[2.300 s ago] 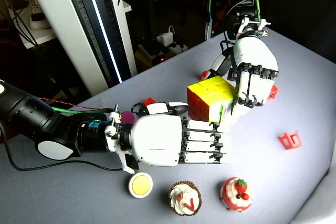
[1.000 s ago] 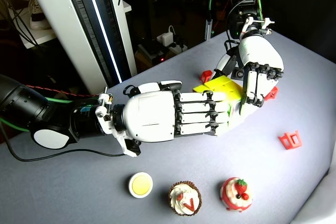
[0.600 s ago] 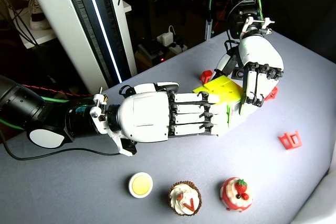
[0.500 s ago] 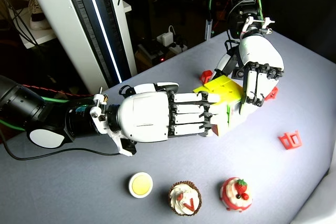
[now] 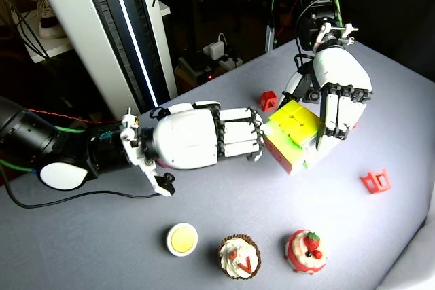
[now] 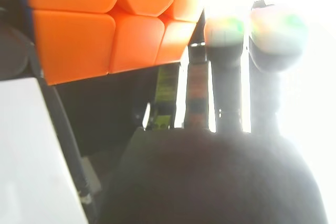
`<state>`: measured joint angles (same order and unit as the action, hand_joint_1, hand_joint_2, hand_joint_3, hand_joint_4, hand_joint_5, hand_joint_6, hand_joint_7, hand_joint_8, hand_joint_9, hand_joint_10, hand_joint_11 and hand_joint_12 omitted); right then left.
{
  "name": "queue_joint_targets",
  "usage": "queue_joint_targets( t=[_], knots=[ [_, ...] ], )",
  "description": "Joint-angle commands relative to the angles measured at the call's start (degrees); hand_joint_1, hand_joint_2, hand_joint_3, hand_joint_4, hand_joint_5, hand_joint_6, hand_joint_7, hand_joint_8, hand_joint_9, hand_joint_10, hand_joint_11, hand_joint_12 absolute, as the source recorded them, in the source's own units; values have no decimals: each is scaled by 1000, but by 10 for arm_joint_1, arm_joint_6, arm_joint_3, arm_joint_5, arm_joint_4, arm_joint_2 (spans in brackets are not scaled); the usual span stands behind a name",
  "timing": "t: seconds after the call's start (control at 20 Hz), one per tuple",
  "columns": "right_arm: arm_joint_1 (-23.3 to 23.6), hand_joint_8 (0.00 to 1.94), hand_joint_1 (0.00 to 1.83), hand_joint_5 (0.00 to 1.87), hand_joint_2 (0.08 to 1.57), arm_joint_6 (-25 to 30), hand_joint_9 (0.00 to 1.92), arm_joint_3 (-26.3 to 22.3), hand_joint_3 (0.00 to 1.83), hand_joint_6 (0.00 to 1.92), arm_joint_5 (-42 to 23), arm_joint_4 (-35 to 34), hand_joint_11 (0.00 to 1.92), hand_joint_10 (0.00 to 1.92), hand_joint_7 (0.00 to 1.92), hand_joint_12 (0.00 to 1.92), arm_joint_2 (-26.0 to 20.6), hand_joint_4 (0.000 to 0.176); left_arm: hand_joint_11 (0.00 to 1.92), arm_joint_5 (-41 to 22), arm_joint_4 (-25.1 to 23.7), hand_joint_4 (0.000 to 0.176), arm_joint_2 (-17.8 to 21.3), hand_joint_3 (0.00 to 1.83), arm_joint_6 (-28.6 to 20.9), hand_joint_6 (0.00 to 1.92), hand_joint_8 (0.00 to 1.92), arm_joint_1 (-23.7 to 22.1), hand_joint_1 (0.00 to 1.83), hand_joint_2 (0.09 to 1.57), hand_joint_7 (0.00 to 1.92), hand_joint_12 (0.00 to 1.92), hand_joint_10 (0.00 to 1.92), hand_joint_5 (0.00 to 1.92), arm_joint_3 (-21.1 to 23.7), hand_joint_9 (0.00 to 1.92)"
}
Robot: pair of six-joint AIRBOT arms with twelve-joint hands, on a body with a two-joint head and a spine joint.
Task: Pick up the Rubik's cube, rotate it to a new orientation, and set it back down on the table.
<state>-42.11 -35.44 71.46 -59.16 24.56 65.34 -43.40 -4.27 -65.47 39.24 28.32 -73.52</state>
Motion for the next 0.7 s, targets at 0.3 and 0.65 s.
queue_joint_targets(
  t=[0.3, 0.65],
  knots=[
    [0, 524, 0, 23, 1229, 3, 0, -17, 0, 797, -52, 21, 0, 1175, 168, 1812, 2, 0, 1152, -102, 18, 0, 3, 1225, -11, 1439, 1883, -8, 1379, 660, 824, 1921, 1921, 901, 1, 840],
    [7, 1021, 0, 212, 1352, 3, 367, -84, 18, 1118, -70, -3, 166, 1508, 314, 1921, -70, 0, 1588, -108, 38, 0, -1, 1101, -13, 1486, 1921, 11, 1137, 654, 1321, 1921, 1921, 924, 1, 1513]
  ],
)
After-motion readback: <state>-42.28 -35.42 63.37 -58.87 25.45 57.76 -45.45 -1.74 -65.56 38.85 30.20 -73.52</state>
